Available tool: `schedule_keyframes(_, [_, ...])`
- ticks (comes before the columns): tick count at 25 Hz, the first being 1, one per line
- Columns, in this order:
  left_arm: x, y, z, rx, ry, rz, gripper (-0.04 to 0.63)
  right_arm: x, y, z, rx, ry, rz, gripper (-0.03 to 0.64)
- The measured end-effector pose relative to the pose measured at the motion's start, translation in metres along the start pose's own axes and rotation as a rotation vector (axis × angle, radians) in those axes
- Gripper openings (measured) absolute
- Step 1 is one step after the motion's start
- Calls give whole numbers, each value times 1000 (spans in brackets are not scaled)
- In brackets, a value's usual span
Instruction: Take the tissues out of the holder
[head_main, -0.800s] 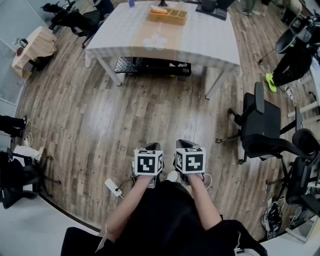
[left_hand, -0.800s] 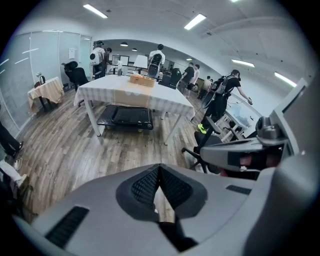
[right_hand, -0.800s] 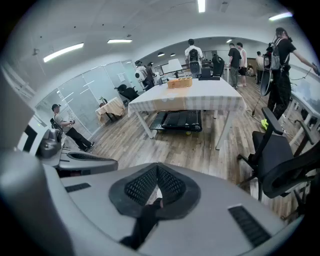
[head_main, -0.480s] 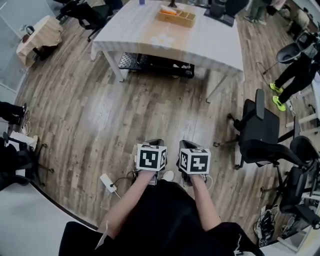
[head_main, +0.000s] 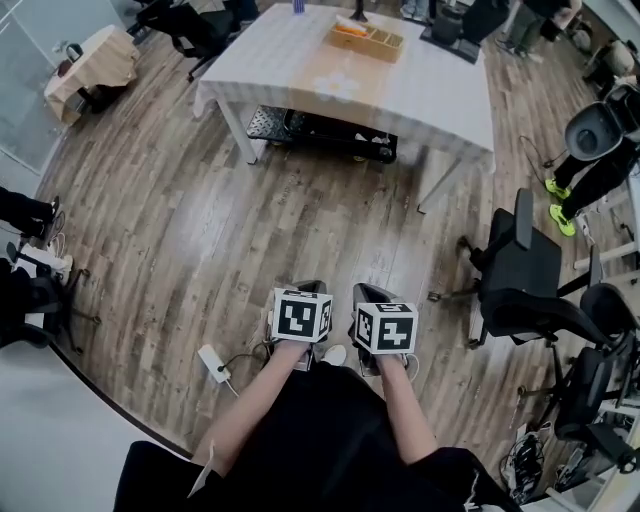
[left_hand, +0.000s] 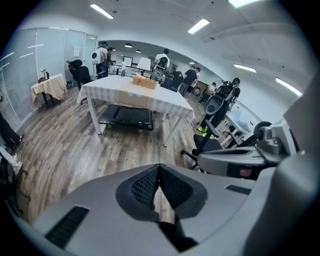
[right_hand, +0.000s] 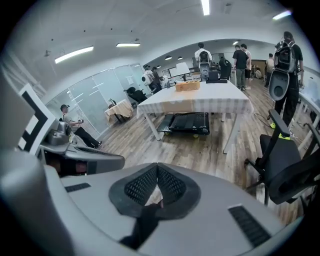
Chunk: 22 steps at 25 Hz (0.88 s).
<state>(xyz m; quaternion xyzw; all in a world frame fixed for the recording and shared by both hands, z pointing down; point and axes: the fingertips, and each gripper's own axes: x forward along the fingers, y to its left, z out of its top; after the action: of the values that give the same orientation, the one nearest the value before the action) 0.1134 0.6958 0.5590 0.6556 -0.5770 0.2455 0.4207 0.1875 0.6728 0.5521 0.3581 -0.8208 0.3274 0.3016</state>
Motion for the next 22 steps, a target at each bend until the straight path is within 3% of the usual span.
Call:
schedule_keyframes(4, [10, 2, -1, 4, 28, -6, 0, 3, 1, 6, 8, 0, 16, 14])
schedule_keyframes(9, [20, -1, 29, 20, 25, -32, 0, 8, -1, 34, 125, -22, 79, 14])
schedule_keyframes(14, [42, 3, 69, 36, 26, -68, 0, 29, -16, 67, 108, -29, 34, 14])
schedule_keyframes(22, [60, 44, 152, 53, 14, -76, 0, 72, -8, 148, 57, -38, 33, 15])
